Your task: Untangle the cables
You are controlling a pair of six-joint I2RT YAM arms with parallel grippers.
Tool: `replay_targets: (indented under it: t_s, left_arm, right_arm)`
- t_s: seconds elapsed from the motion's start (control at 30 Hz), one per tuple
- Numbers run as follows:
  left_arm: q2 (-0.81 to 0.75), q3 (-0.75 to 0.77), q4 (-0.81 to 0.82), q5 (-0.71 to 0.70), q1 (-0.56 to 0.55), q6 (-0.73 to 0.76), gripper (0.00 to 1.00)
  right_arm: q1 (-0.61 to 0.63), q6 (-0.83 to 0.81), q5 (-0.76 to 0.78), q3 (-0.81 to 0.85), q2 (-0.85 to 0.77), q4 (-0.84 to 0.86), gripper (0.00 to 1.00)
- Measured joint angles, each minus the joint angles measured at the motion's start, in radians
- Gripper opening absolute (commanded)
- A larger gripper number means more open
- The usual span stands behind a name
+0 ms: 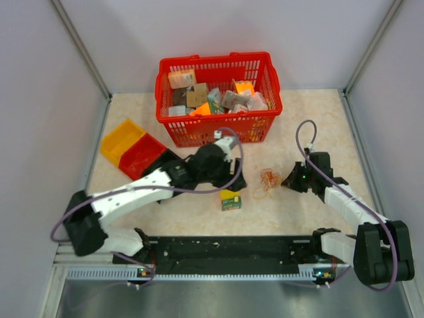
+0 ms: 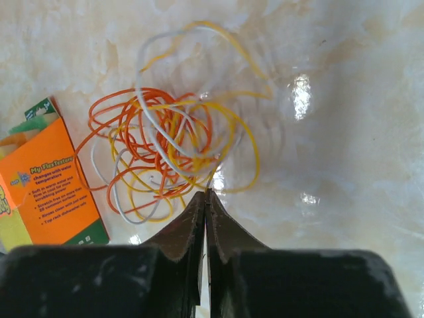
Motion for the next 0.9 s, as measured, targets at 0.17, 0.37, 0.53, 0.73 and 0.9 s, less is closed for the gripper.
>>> replay_targets:
  t_s: [0.17,0.37,0.53,0.73,0.9]
  left_arm:
    - [0.356,0.236,0.06,-0.048,-0.094,0.016,0.6]
    - [0.63,0.491,0.072,-0.153,-0.13,0.03,0.6]
    - [0.686,0.503,0.041,-0.183,-0.128,-0.004,0.66]
    - [0.689,0.48,0.034,-0.216,-0.13,-0.03,0.63]
    - [0.692,0.461,0.021,-0.227,-0.13,-0.037,0.56]
  right_arm:
    - [0.0,0.032,0.0,-0.009,-0.061,0.002,0.0]
    - [0.0,0.09,0.008,-0.071,-0.316,-0.029,0.0]
    - [0.0,0.095,0.016,-0.071,-0.35,-0.051,0.0]
    - [0.0,0.095,0.016,-0.071,-0.329,-0.061,0.0]
    - [0.0,0.095,0.015,-0.071,-0.327,-0.061,0.0]
